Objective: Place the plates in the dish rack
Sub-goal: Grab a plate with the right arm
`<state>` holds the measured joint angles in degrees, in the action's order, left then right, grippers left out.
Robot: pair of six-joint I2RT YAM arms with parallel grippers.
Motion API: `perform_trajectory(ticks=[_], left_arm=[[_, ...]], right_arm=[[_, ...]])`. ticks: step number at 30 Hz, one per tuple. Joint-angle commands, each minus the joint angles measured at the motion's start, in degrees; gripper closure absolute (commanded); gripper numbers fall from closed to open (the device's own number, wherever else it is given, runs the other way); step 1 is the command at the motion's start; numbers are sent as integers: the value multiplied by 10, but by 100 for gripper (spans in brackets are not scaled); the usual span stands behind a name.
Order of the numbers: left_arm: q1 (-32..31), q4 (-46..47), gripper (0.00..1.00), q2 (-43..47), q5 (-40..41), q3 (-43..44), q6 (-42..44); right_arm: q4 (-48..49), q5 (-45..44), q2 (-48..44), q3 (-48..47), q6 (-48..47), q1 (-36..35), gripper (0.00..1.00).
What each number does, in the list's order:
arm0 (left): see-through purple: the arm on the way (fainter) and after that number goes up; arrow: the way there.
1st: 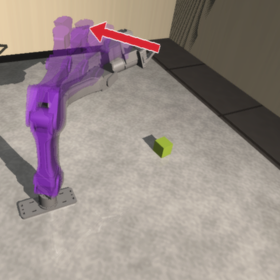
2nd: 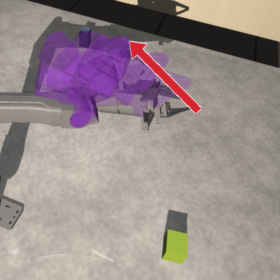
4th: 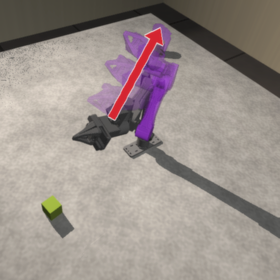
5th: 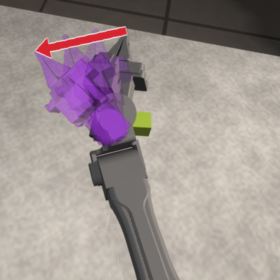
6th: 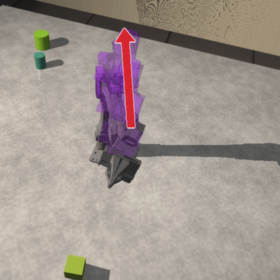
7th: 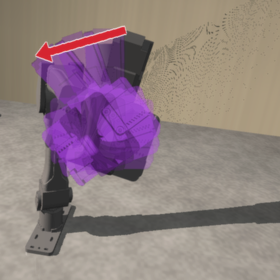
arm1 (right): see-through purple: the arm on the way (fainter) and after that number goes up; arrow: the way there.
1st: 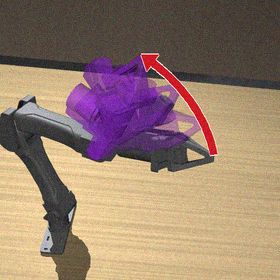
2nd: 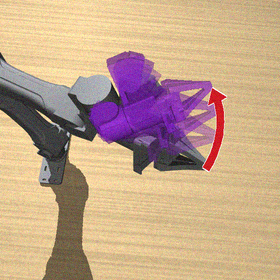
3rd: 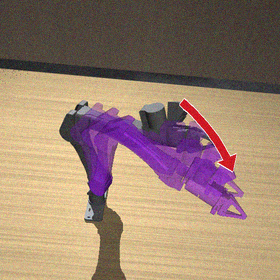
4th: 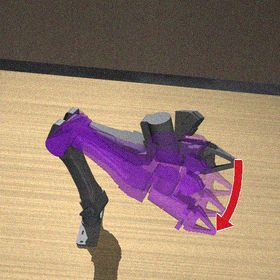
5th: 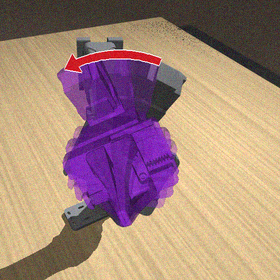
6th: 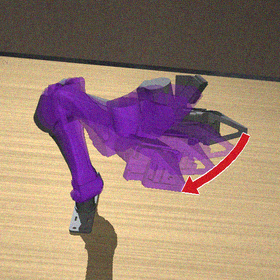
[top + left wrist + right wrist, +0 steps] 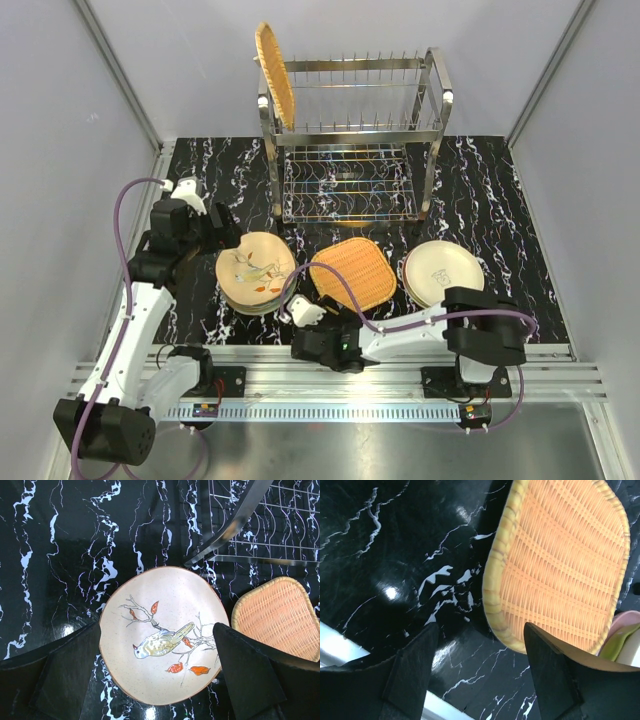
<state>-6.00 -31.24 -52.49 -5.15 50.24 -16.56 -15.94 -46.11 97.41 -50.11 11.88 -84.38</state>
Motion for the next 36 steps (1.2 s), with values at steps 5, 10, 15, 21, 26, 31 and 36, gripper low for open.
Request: perform_trajectory(ticks=[5,10,15,21,26,31,36], left_arm=[[5,20,1,4,-24,17,-7],[6,22,1,-1,-28,17,-7],[6,20,1,-2,-31,19,-7],[6,19,1,-2,-36,18,-7],[7,18,1,-5,-40,20,-6],[12,18,1,-6,-49,21,-7],[13,18,1,-2,-48,21,-7]], right_arm=[[2,-60,60,-36,11,10,22],[0,-67,86,-48,7,26,26],[-30,-69,103,-68,26,47,31],[-63,-72,133,-96,52,77,46],[-41,-43,118,-80,39,85,65],[-43,-42,114,-86,35,78,80],[-61,-47,101,-118,28,55,91]])
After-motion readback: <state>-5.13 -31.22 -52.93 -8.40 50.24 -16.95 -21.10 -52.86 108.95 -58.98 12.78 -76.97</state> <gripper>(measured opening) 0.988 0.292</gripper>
